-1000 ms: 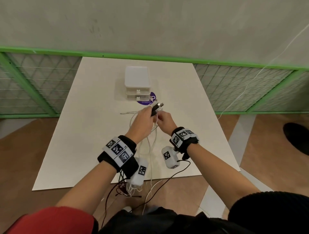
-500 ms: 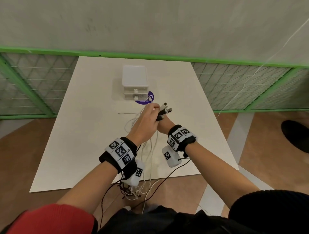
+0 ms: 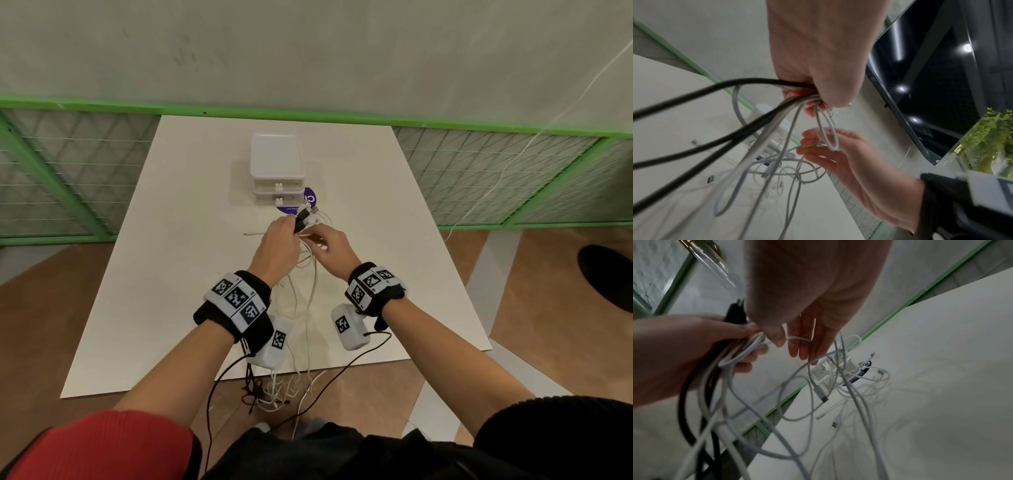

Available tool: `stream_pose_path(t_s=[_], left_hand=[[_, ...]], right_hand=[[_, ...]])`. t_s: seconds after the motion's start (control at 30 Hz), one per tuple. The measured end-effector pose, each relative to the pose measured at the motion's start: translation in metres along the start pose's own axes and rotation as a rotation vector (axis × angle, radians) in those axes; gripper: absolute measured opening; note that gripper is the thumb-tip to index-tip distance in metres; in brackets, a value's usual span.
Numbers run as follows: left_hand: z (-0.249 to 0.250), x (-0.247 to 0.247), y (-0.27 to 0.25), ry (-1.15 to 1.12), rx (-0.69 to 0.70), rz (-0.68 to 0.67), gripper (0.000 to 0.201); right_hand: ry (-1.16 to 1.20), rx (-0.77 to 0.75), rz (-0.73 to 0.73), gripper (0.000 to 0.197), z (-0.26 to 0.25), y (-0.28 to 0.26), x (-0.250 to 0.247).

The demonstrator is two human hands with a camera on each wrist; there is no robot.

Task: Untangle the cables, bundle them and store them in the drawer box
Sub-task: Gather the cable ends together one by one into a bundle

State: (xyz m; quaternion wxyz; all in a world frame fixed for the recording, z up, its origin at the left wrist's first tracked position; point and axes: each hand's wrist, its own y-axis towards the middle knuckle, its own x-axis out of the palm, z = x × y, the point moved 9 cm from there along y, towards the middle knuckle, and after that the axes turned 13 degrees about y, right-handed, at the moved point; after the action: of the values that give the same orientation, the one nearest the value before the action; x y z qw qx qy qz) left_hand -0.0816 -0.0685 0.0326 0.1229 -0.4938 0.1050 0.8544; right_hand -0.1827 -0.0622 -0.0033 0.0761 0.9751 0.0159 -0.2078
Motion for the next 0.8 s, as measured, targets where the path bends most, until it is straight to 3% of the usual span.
stream_pose_path(t_s=[0.13, 0.23, 0.3, 0.4, 0.63, 0.8], left_hand=[[-0.006, -0.015, 0.0, -0.133, -0.054, 0.092, 0.018], [-0.01, -0.039, -0.004, -0.204, -0.078, 0.222, 0.018], [-0.012, -0.053, -0.004, -0.257, -0.091, 0.276, 0.016], [-0.006, -0.06, -0.002, -0.268, -0.057, 0.281, 0.012], [-0.019, -0.087, -0.007, -0.349, -0.082, 0.445, 0.017], [-0.01, -0.083, -0.001, -0.345, -0.036, 0.377, 0.022]], right_hand=[[-0.034, -0.01, 0.011, 0.019, 0.011, 0.004, 0.002], [-0.028, 0.085, 0.072, 0.016, 0.034, 0.01, -0.009], [-0.066, 0.123, 0.056, 0.014, 0.049, 0.011, -0.012], [-0.128, 0.045, 0.035, 0.012, 0.052, 0.015, -0.009], [-0.082, 0.189, -0.027, 0.021, 0.089, 0.013, -0.004], [0.013, 0.253, 0.062, 0.016, 0.084, 0.022, -0.012]])
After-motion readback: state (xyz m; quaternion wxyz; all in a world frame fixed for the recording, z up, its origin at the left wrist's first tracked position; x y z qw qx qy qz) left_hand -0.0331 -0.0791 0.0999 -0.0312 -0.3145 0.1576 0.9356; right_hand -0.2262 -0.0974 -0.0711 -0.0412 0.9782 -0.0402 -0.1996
